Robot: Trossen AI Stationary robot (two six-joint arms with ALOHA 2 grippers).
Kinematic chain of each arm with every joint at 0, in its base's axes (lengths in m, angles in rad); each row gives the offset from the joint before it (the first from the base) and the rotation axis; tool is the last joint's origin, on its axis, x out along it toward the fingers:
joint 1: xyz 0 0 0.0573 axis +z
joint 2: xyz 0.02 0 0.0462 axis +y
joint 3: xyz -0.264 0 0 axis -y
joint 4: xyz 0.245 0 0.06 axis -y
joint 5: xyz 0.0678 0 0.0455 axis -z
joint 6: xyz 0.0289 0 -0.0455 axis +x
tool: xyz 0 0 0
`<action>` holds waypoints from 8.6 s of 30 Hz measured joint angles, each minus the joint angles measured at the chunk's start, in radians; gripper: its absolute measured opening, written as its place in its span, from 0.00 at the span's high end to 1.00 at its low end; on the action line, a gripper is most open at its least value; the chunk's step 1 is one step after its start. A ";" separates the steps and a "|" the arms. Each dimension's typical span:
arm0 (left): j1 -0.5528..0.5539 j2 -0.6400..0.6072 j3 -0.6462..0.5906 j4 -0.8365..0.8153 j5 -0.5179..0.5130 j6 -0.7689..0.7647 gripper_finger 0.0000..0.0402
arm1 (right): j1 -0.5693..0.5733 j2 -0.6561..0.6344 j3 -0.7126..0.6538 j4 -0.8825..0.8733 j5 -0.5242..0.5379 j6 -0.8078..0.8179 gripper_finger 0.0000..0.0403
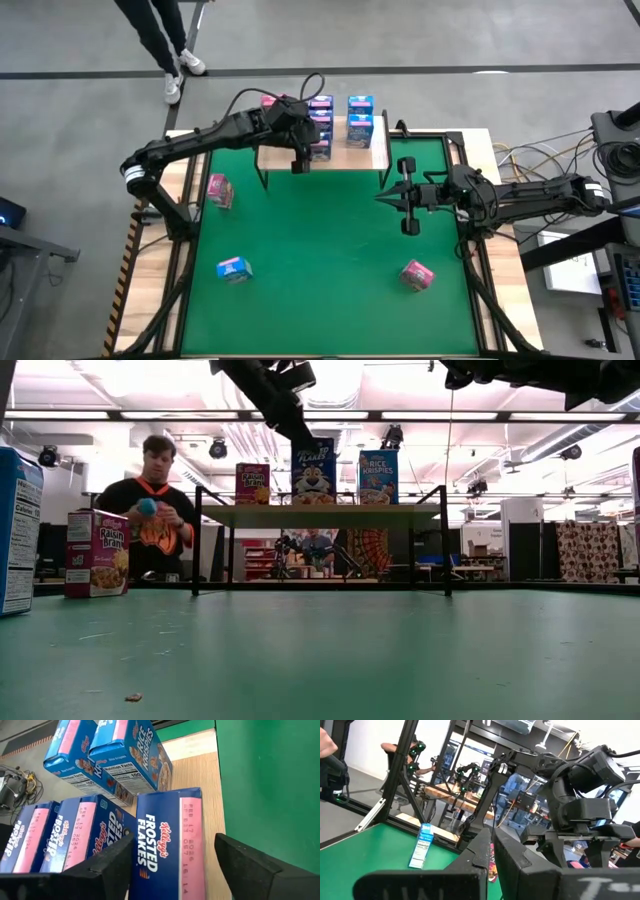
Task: Stack cereal on shelf
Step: Put the blue cereal box on the shelf aligned with the other blue cereal boxes, then put the top violet cereal box on the shelf aligned with the other violet cereal box
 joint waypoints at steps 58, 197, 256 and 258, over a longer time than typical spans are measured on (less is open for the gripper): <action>-0.157 -0.463 -0.933 0.986 -0.334 -0.209 0.85 | 0.000 0.000 0.003 -0.014 0.050 -0.010 0.97; -0.330 -0.560 -0.745 -0.749 -0.633 -1.841 0.43 | 0.000 0.000 0.002 0.057 0.053 -0.224 0.97; -0.367 -0.570 -0.425 -0.711 -0.512 -1.362 0.69 | 0.000 0.000 0.003 0.057 0.053 -0.221 0.97; -0.372 -0.567 -0.359 -0.713 -0.462 -1.264 0.69 | 0.000 0.000 0.003 0.057 0.053 -0.217 0.97</action>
